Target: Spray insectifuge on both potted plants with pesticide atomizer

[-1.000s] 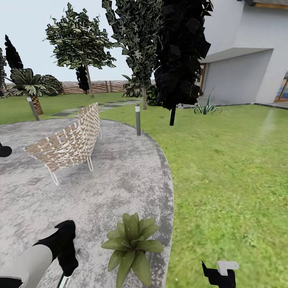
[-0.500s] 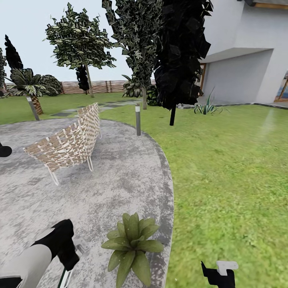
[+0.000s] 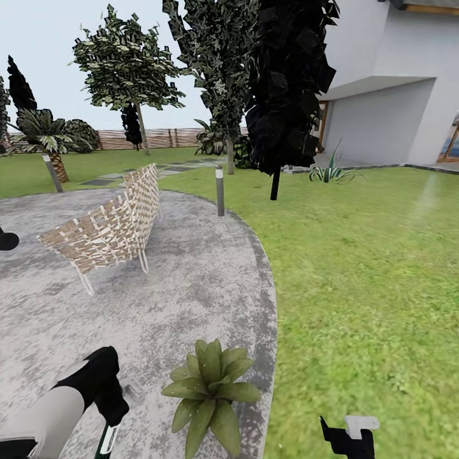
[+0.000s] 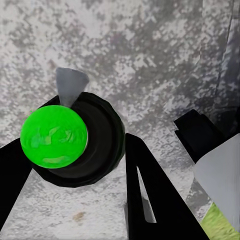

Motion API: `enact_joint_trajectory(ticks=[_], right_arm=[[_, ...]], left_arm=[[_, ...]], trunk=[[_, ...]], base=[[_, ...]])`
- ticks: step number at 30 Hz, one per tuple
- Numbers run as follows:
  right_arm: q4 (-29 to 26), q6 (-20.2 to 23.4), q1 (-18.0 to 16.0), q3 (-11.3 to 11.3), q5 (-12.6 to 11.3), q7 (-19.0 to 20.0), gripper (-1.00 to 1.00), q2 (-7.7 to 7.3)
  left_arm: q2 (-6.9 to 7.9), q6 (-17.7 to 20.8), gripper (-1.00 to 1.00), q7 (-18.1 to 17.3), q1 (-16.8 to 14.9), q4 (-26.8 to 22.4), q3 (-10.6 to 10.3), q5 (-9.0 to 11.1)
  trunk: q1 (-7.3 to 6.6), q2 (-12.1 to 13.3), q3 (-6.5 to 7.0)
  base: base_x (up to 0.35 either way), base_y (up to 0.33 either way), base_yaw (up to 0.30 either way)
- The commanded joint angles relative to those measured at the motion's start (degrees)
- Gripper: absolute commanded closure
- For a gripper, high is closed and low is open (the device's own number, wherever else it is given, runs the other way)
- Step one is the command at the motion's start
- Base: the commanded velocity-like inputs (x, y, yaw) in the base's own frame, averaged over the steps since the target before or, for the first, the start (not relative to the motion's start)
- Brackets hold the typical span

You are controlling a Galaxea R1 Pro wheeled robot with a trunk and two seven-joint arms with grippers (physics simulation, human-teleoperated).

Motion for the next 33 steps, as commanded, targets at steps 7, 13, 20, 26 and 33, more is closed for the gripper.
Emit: enact_joint_trajectory(ticks=[7,13,20,26,33], right_arm=[[0.0,-0.2,0.0,0.3,-0.6,0.3,-1.00,-0.01],[0.0,-0.2,0.0,0.3,-0.6,0.3,-1.00,0.06],[0.0,-0.2,0.0,0.3,-0.5,0.3,-1.00,0.08],[0.0,-0.2,0.0,0.3,-0.5,0.3,-1.00,0.08],[0.0,-0.2,0.0,0.4,-0.5,0.3,-1.00,0.15]], left_arm=[[-0.21,0.4,1.00,0.1,0.0,-0.1,0.2,-0.3],[-4.26,0.3,1.00,0.0,-0.1,-0.2,0.0,-0.3],[-3.34,0.2,1.00,-3.7,-3.4,-0.1,-0.7,-1.5],[-1.94,0.1,1.00,-5.5,-4.0,-0.1,-0.7,-7.5],[-1.61,-0.5,1.00,-5.7,-3.3,0.9,-1.8,-9.4]], trunk=[[-0.01,0.0,-0.06],[-0.01,0.0,-0.06],[-0.01,0.0,-0.06],[-0.01,0.0,-0.06],[-0.01,0.0,-0.06]], base=[[0.000,0.000,0.000],[0.000,0.000,0.000],[0.000,0.000,0.000],[0.000,0.000,0.000],[0.000,0.000,0.000]])
